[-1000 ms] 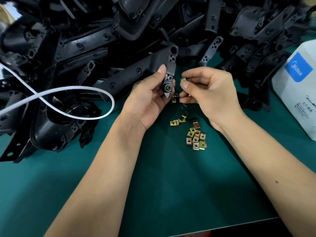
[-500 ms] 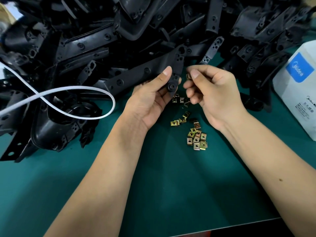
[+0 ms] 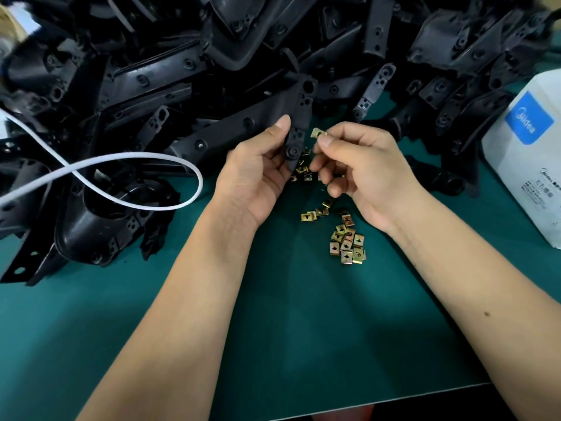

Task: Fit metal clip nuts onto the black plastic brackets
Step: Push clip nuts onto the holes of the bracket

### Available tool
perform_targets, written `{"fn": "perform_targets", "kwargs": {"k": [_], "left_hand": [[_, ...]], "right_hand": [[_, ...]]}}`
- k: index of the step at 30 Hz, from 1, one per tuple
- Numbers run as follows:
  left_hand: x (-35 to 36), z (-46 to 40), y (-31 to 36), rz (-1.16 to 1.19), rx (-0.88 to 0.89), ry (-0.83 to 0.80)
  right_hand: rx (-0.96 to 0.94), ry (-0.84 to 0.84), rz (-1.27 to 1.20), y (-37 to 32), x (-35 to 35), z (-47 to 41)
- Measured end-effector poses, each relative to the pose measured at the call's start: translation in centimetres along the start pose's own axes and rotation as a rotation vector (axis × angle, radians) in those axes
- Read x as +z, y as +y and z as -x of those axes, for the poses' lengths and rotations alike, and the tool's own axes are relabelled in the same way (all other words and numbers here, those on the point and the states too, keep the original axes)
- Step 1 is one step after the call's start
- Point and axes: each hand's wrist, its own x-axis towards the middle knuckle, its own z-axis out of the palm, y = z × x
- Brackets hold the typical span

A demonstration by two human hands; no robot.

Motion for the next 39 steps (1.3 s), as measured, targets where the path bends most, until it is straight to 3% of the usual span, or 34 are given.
{"fn": "perform_targets", "kwargs": {"k": [17, 30, 33, 36, 39], "left_hand": [[0.8, 0.4, -0.5, -0.097, 0.018, -0.003], [1.1, 0.8, 0.0, -0.225, -0.011, -0.040], [1.2, 0.8, -0.4, -0.229, 0.116, -0.018], [1.1, 0.6, -0.3, -0.103, 0.139, 0.057], [0.5, 0.0, 0.4, -0.010, 0.157, 0.136]], "right_hand": [[0.063, -0.011, -0.135, 0.1, 0.3, 0.3], [0.044, -0.143, 0.004, -0.4, -1.3, 0.0], [-0.008, -0.127, 0.134, -0.5, -1.4, -0.2], [-0.162, -0.121, 0.455, -0.9, -1.8, -0.3], [-0.282, -0.293, 0.845, -1.3, -1.8, 0.1]]}}
